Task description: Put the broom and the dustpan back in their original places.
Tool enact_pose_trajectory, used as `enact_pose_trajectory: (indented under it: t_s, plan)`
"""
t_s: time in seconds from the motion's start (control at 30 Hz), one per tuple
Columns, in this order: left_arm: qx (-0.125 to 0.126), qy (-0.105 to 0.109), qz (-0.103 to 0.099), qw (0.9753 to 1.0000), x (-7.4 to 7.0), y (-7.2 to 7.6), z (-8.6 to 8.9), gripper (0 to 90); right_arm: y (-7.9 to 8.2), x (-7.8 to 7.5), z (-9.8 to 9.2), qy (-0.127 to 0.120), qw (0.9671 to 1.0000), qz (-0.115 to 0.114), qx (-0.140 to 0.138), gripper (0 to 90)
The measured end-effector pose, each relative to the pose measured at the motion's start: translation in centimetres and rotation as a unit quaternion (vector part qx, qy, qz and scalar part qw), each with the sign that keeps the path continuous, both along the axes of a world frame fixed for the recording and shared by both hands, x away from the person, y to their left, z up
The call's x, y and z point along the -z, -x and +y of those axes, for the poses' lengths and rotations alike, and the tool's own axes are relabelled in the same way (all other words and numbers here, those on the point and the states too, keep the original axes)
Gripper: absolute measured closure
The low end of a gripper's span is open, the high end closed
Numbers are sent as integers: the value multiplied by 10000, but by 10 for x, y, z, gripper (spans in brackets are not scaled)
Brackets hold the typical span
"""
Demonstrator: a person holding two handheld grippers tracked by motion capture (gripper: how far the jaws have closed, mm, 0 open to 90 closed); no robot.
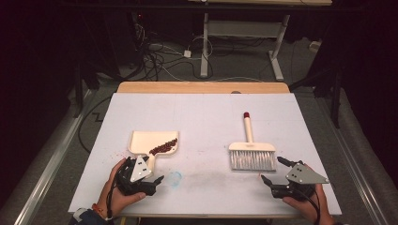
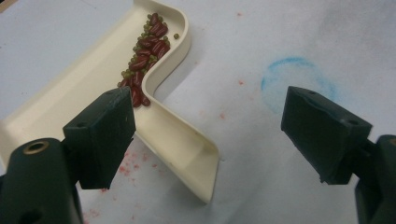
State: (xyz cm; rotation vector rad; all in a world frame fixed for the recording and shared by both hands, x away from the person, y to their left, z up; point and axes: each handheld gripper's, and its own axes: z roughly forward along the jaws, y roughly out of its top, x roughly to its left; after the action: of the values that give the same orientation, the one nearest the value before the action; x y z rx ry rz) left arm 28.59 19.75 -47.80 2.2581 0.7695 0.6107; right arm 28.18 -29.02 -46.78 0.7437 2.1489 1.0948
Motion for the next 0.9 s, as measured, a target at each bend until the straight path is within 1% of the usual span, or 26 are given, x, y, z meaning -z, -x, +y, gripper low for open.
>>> enact_pose_trajectory:
  t_s: [0.23,0.43,0.63,0.83,0.87,0.9]
  plan:
    - [6,-6,3,10000,0,-1,-1,172,-1,-1,-2,-31,10000,-26,26,173]
    - [-20,9,5,10000,0,-2,-1,171,-1,-1,-1,-18,10000,-29,16,173]
    - [-14,-23,11,10000,1,-3,-2,171,-1,-2,-1,3,10000,-66,31,173]
    - [-27,13,2,10000,0,-3,-1,171,-1,-3,-1,32,9999,-116,66,173]
    - [-49,36,50,10000,0,-3,-1,172,-2,-3,-1,20,9999,-130,86,173]
    - [-33,13,0,10000,0,-4,-1,171,-2,-3,-2,-2,9999,-126,102,173]
